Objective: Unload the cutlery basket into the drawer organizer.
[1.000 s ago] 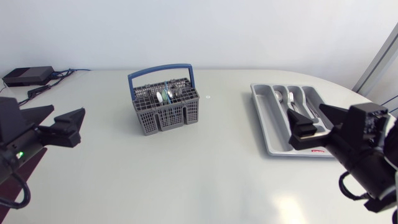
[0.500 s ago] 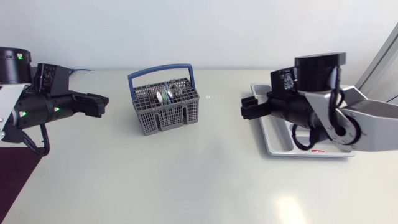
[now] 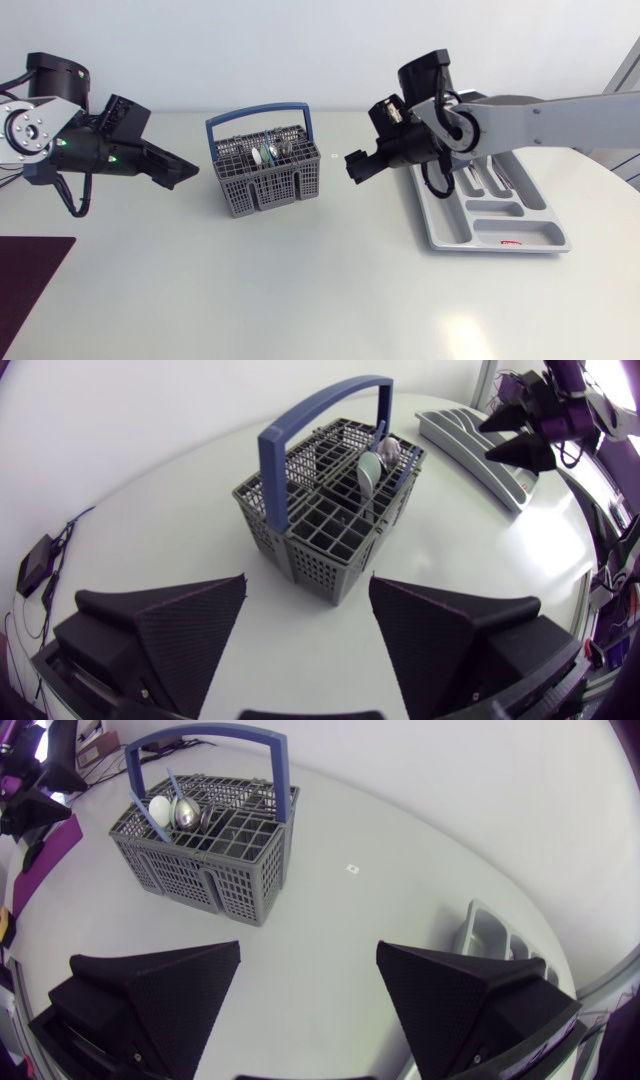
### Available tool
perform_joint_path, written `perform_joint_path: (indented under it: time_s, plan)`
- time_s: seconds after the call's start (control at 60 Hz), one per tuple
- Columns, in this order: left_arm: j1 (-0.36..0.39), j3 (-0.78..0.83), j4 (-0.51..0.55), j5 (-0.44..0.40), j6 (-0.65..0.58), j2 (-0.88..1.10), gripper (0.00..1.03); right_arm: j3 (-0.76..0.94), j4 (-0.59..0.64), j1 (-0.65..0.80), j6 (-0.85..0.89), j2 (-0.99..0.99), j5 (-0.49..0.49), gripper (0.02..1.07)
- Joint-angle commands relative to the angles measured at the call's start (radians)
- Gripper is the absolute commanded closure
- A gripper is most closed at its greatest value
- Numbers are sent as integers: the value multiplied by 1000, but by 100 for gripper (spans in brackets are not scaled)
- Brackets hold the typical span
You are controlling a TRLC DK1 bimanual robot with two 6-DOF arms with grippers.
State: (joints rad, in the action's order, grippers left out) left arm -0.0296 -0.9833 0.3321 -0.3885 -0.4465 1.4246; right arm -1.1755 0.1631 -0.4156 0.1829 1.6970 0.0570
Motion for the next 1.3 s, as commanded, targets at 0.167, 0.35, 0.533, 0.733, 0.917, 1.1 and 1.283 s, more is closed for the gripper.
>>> perform_joint_path:
  time_s: [0.167,0.35,0.533,0.733,0.917,1.1,1.283]
  plan:
    - [-24,-83,12,-75,-72,112,10,-88,-100,3,155,101,95,13]
    - [-27,-94,12,-119,-87,149,10,-231,-102,-17,148,245,116,14]
    - [-44,-100,-1,-122,-103,162,12,-337,-97,-22,105,348,139,44]
    - [-135,-130,-31,-127,-106,214,28,-397,-102,6,63,388,118,75]
    - [-122,-155,-62,-127,-110,310,40,-464,-63,31,6,449,118,89]
    - [-47,-206,-120,-127,-81,401,44,-544,4,21,-39,521,121,93]
    - [5,-256,-128,-127,-55,448,44,-579,61,24,-65,556,216,93]
